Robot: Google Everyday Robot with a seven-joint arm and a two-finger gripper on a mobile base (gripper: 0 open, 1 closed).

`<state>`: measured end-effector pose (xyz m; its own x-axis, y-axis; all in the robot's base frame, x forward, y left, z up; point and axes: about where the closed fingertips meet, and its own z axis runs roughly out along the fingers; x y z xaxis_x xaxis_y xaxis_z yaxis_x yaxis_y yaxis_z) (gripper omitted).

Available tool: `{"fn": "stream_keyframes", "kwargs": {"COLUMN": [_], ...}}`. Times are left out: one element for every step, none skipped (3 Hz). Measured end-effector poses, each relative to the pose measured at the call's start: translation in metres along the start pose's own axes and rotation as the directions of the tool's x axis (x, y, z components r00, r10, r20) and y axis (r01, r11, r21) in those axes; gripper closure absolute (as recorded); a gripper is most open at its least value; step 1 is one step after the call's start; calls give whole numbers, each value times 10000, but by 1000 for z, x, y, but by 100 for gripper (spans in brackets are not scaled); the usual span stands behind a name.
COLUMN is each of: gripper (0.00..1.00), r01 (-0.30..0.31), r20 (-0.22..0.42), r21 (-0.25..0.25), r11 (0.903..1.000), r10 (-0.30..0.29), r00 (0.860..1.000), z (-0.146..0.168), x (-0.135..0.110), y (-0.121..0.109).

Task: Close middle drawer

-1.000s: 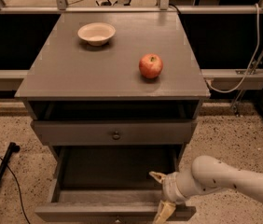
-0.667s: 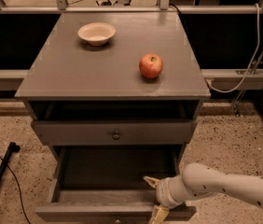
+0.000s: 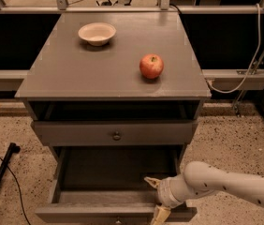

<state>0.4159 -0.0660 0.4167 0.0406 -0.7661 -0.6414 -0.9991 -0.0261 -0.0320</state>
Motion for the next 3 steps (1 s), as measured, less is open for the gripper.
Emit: {"fn": "stream_keyframes", "kwargs": {"gripper": [15, 37, 68], "r01": [1, 4, 8], "r20": [21, 33, 50], "r21": [-58, -86, -127], "r11": [10000, 10000, 9999], "r10": [-1, -3, -8], "r00": [10000, 10000, 10000], "z": [1, 2, 4], "x": [0, -1, -1], "y": [1, 2, 3]}}
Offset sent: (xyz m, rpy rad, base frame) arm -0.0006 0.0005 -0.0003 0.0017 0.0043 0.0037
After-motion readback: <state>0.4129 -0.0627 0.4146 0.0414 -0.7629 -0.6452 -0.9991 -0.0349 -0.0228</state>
